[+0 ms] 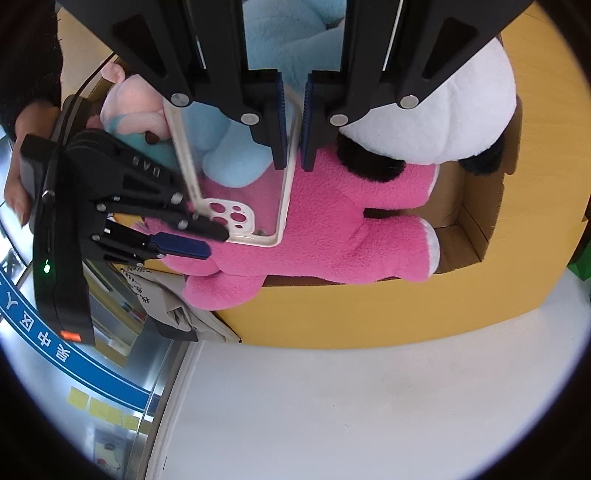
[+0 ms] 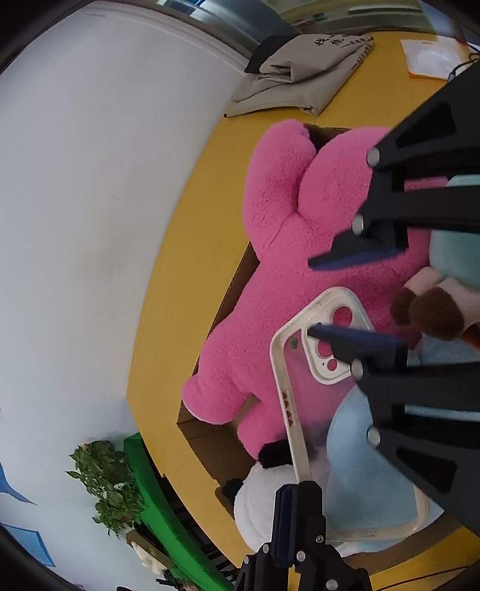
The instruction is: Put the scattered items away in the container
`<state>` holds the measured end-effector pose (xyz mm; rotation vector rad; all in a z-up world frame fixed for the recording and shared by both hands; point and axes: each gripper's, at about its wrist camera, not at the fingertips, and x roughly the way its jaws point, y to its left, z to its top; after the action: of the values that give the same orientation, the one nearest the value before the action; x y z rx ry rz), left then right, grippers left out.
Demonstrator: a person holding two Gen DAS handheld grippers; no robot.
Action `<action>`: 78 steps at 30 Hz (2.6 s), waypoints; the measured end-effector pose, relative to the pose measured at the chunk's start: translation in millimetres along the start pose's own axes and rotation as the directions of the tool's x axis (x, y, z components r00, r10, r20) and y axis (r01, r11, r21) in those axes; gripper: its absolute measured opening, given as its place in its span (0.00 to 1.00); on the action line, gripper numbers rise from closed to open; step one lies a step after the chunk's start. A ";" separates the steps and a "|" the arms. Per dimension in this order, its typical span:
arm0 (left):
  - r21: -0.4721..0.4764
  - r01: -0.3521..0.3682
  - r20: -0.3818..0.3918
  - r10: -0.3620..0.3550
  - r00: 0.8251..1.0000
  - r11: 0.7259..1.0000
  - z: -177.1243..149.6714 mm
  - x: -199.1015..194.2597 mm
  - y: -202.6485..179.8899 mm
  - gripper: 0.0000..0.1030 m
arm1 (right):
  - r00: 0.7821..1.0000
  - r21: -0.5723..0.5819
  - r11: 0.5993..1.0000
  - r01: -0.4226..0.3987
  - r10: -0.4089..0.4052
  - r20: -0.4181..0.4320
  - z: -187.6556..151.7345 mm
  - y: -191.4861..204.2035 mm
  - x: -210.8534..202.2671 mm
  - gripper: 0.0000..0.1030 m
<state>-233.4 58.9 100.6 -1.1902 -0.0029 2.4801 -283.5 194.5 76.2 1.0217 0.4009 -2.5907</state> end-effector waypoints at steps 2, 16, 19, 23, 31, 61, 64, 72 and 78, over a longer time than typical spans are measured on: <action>0.003 -0.017 0.043 0.016 0.999 1.000 -3.7 -15.4 -2.6 0.40 | 0.998 0.034 0.999 0.026 -0.028 0.063 -3.9 0.6 -13.3 0.85; -0.030 -0.104 0.261 0.109 0.959 0.994 -69.5 -82.3 -6.3 0.74 | 0.978 0.157 0.985 0.071 -0.099 0.183 -85.0 52.7 -121.4 0.98; -0.063 -0.125 0.241 0.136 0.961 0.990 -95.6 -78.2 -0.2 0.74 | 0.977 0.234 0.970 0.065 -0.109 0.183 -113.8 56.2 -130.7 0.98; -0.124 -0.128 0.212 0.153 0.965 0.984 -129.1 -69.6 17.1 0.74 | 0.984 0.343 0.936 0.079 -0.128 0.125 -148.1 47.8 -119.5 0.99; -0.152 -0.168 0.211 0.198 0.957 0.974 -158.0 -44.2 42.3 0.74 | 0.974 0.340 0.931 0.131 -0.185 0.131 -175.3 57.5 -94.8 1.00; -0.082 -0.334 0.411 0.337 0.847 0.939 -178.3 -30.2 23.3 0.81 | 0.948 0.327 0.934 0.142 -0.224 0.227 -184.5 64.5 -90.4 1.00; -0.082 -0.334 0.411 0.337 0.847 0.939 -178.4 -30.3 23.2 0.81 | 0.948 0.327 0.934 0.143 -0.224 0.227 -184.5 64.5 -90.4 1.00; -0.081 -0.333 0.411 0.336 0.847 0.940 -177.1 -29.8 23.6 0.81 | 0.948 0.327 0.934 0.143 -0.225 0.227 -184.5 64.3 -90.3 1.00; -0.081 -0.332 0.411 0.335 0.848 0.940 -177.2 -29.8 23.9 0.81 | 0.948 0.327 0.934 0.143 -0.224 0.227 -184.7 64.6 -90.3 1.00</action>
<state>-91.7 -2.3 5.7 -0.6753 0.0859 3.0024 -83.8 222.4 0.2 0.7419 0.0261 -2.9774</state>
